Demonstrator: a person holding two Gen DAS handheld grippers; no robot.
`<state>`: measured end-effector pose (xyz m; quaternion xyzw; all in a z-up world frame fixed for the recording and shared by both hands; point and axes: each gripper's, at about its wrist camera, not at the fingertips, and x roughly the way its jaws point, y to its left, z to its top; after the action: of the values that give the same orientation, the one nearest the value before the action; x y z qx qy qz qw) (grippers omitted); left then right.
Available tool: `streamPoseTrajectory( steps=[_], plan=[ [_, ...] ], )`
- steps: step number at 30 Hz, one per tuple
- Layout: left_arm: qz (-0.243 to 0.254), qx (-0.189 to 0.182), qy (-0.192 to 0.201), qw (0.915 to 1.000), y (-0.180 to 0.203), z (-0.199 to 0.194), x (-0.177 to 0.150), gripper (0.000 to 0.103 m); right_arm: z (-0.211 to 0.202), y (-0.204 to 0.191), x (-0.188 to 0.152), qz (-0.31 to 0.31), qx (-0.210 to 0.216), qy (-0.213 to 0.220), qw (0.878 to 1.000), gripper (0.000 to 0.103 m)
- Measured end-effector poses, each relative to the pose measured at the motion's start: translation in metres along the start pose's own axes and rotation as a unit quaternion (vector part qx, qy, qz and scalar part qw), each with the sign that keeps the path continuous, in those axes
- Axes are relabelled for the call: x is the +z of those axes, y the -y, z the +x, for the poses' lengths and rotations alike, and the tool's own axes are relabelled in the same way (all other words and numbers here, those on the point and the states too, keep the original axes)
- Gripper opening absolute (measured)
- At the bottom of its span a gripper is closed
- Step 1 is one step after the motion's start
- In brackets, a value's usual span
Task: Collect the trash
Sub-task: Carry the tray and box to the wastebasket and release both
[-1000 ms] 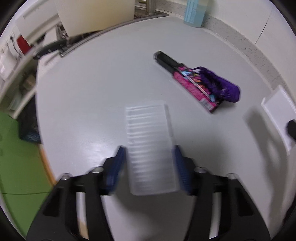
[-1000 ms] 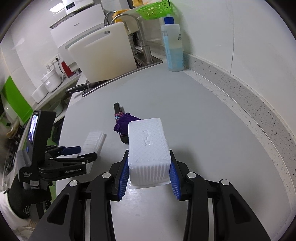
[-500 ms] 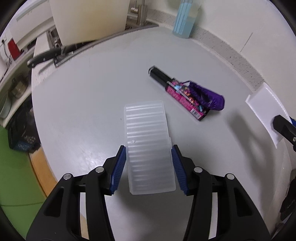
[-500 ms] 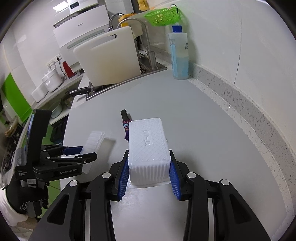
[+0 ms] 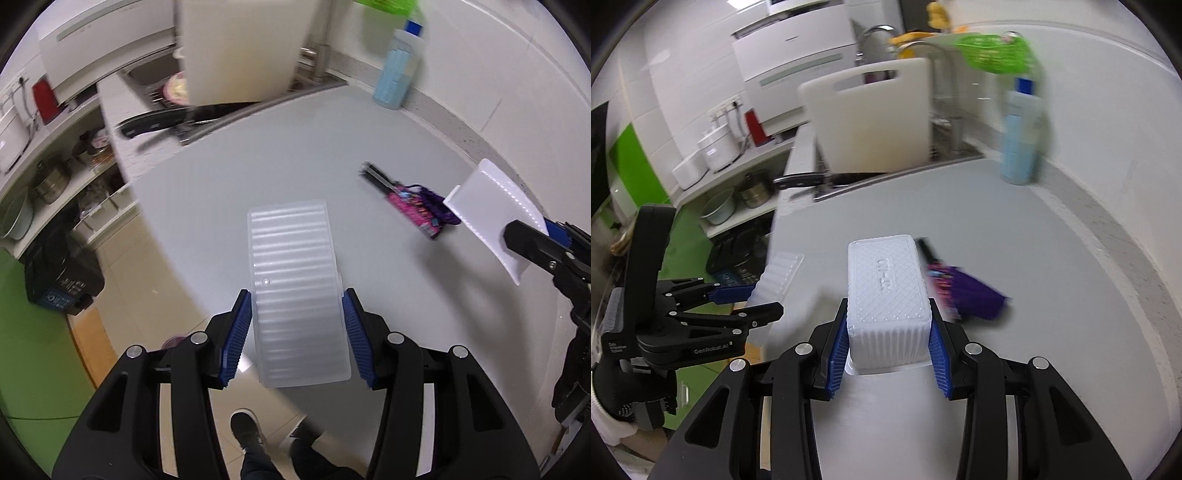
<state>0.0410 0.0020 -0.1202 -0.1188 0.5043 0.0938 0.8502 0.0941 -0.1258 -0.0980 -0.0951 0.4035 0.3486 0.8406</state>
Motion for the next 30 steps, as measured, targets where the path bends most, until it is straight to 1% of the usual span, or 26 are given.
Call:
streamPoseTrajectory(
  steps=[4, 7, 8, 10, 12, 13, 16, 20, 22, 25, 30],
  plan=[
    [-0.021, 0.011, 0.002, 0.9997, -0.052, -0.016, -0.015, 0.05, 0.023, -0.053, 0.007, -0.021, 0.025, -0.009, 0.999, 0.038],
    [-0.048, 0.024, 0.001, 0.9986, -0.105, -0.028, -0.033, 0.05, 0.043, -0.095, 0.012, -0.04, 0.045, -0.019, 0.998, 0.038],
    [-0.055, 0.027, 0.0, 0.9981, -0.117, -0.03, -0.038, 0.05, 0.05, -0.108, 0.012, -0.046, 0.052, -0.023, 0.997, 0.038],
    [-0.075, 0.033, -0.005, 0.9966, -0.152, -0.033, -0.054, 0.05, 0.071, -0.14, 0.012, -0.058, 0.069, -0.034, 0.995, 0.038],
    [-0.092, 0.039, -0.009, 0.995, -0.18, -0.032, -0.067, 0.05, 0.091, -0.165, 0.01, -0.066, 0.084, -0.047, 0.993, 0.038],
    [-0.1, 0.044, -0.013, 0.994, -0.198, -0.029, -0.076, 0.05, 0.103, -0.178, 0.008, -0.07, 0.09, -0.055, 0.992, 0.038],
    [-0.114, 0.053, -0.023, 0.9918, -0.235, -0.016, -0.096, 0.05, 0.141, -0.214, 0.001, -0.085, 0.103, -0.079, 0.988, 0.038],
    [-0.133, 0.061, -0.04, 0.9884, -0.285, 0.021, -0.125, 0.05, 0.2, -0.253, -0.017, -0.106, 0.112, -0.106, 0.982, 0.038],
    [-0.14, 0.06, -0.051, 0.987, -0.304, 0.045, -0.141, 0.05, 0.226, -0.264, -0.028, -0.112, 0.111, -0.116, 0.981, 0.038],
    [-0.148, 0.055, -0.07, 0.985, -0.334, 0.1, -0.171, 0.05, 0.277, -0.277, -0.053, -0.118, 0.108, -0.136, 0.978, 0.038],
    [-0.163, 0.047, -0.099, 0.9804, -0.367, 0.191, -0.214, 0.05, 0.354, -0.285, -0.103, -0.13, 0.104, -0.165, 0.972, 0.038]
  ],
)
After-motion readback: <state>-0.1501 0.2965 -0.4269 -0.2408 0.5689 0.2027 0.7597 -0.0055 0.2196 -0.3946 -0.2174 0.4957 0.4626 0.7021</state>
